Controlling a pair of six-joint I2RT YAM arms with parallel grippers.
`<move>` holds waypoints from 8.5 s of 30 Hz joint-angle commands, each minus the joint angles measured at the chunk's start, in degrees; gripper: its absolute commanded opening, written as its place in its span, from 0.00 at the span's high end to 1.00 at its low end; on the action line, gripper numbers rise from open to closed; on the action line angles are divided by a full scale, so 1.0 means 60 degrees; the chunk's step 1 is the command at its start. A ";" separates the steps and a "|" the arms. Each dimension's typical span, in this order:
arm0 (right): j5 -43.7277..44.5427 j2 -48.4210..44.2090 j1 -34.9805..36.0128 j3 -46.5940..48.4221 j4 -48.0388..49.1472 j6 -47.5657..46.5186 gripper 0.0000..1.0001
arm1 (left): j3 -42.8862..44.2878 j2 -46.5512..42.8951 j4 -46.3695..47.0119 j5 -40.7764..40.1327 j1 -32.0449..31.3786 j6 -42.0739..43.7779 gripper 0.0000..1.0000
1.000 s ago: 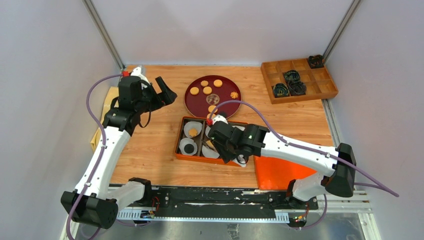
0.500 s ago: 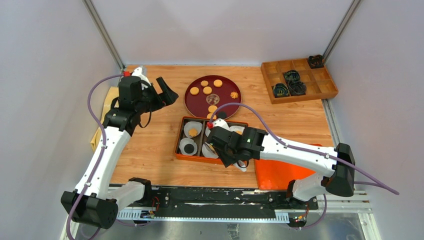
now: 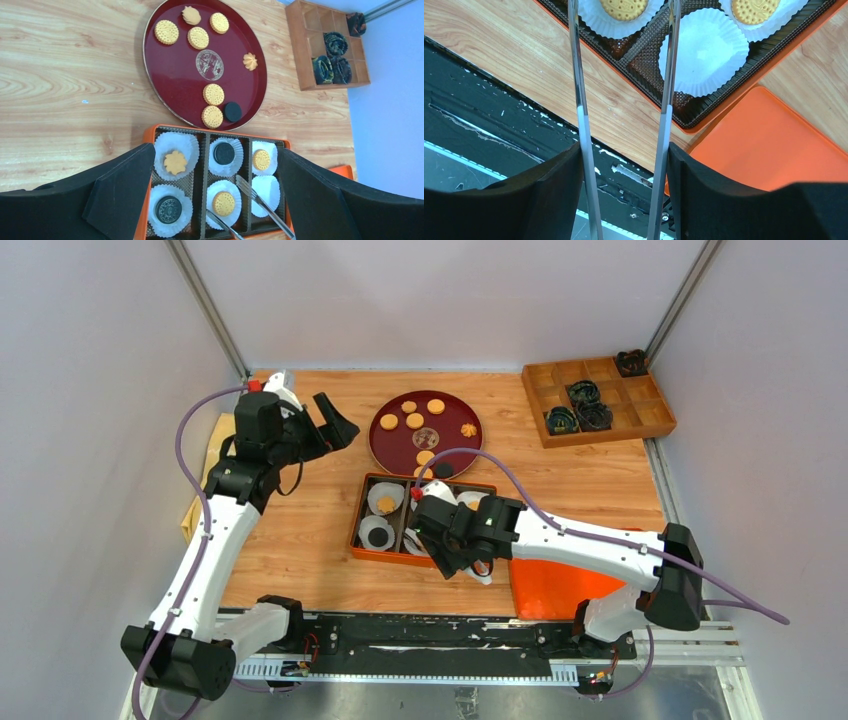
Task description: Pack the cookies
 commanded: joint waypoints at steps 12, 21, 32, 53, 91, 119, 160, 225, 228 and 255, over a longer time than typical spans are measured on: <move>0.1407 -0.0870 0.0166 0.1272 -0.0071 -0.0282 0.50 | -0.0140 -0.0277 0.0441 0.0569 0.0085 0.0082 0.00; 0.2714 -0.0510 -0.0439 0.1876 0.0549 -0.1085 0.56 | -0.0283 -0.0238 0.0792 0.0721 0.0085 -0.0019 0.00; 0.1600 0.2200 -0.3058 0.2730 0.2765 -0.2605 0.50 | -0.0134 -0.0104 0.0695 0.0498 0.0085 0.0179 0.00; -0.0709 0.6431 -0.5004 0.5910 0.3075 -0.2999 0.50 | 0.0046 0.0109 0.0460 0.0060 0.0085 0.0438 0.00; -0.0388 0.4070 -0.5388 0.4408 0.2839 -0.3121 1.00 | -0.0257 0.0022 0.0571 0.0252 0.0085 0.0315 0.00; 0.0950 -0.3483 -0.1090 -0.1235 -0.1638 0.0461 1.00 | -0.0786 -0.0165 0.0899 0.0734 0.0085 0.0063 0.01; 0.0618 -0.2827 -0.0361 -0.1456 -0.1404 0.1217 0.55 | -0.1066 -0.0063 0.1023 0.1257 0.0085 0.0130 0.00; -0.0944 0.5661 -0.8920 0.3301 0.3804 -0.3281 0.94 | -0.1501 -0.0546 0.0743 0.0988 0.0070 0.0691 0.31; -0.1014 0.6316 -0.8959 0.3816 0.3750 -0.3404 0.94 | -0.1576 -0.0464 0.0774 0.1010 0.0056 0.0754 0.39; -0.1426 0.4758 -0.9084 0.4142 0.3333 -0.3509 0.35 | -0.0990 0.0799 0.0643 0.0104 -0.0665 0.1134 0.77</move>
